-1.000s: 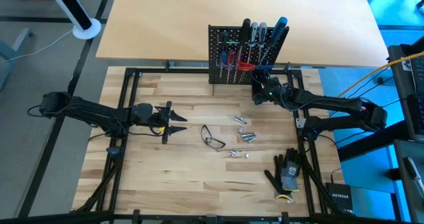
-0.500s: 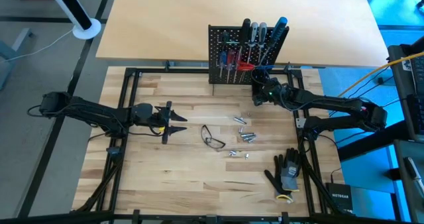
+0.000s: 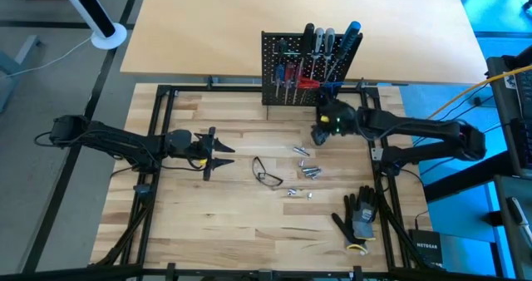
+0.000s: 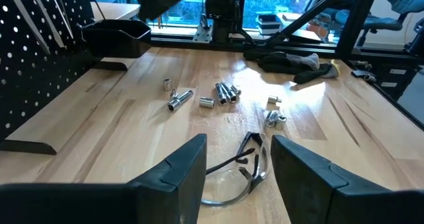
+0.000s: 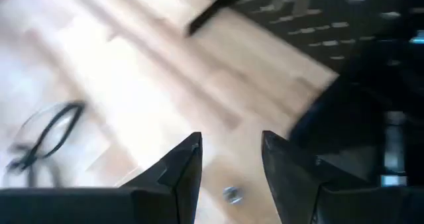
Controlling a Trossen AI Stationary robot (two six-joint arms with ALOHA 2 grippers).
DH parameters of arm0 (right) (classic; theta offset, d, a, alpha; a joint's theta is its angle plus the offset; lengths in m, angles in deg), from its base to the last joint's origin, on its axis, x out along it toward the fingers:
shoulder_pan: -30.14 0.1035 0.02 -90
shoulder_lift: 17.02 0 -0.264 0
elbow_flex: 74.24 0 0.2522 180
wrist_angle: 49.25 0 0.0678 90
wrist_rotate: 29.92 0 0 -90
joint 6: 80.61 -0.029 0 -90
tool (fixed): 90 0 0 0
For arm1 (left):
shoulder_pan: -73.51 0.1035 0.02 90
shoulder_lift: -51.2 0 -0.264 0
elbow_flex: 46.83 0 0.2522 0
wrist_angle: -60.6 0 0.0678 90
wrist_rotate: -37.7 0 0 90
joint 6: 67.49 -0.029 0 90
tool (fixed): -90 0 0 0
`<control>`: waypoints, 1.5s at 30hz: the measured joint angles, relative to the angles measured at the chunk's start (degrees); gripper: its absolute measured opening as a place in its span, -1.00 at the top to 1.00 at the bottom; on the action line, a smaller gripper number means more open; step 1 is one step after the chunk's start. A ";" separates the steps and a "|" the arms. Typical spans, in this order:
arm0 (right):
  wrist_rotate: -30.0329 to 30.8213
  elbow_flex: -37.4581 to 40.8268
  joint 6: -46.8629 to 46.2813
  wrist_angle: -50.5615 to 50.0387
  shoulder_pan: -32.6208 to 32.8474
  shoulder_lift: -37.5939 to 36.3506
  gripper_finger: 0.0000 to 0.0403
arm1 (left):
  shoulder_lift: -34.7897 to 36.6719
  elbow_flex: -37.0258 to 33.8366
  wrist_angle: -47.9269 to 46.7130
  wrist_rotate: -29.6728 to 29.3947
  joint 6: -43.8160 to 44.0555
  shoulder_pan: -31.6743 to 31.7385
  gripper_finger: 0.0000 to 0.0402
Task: Hang tools onto peg board
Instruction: Put the silver extension bar in the black bin on the peg board
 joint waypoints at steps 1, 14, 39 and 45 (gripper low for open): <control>0.10 -0.01 -0.01 -0.12 1.80 0.02 0.23 | 0.00 0.00 -0.03 0.00 0.17 0.00 0.21; 1.83 -0.05 -0.07 -0.06 21.62 0.45 0.23 | 0.00 0.00 0.00 0.01 0.16 0.00 0.21; 0.73 0.00 12.02 -0.44 24.99 25.94 0.24 | -0.01 0.00 0.02 0.01 -0.30 0.00 0.21; 1.46 -0.01 13.23 -0.81 24.99 25.99 0.24 | 0.00 0.01 0.02 -0.01 -0.30 0.00 0.21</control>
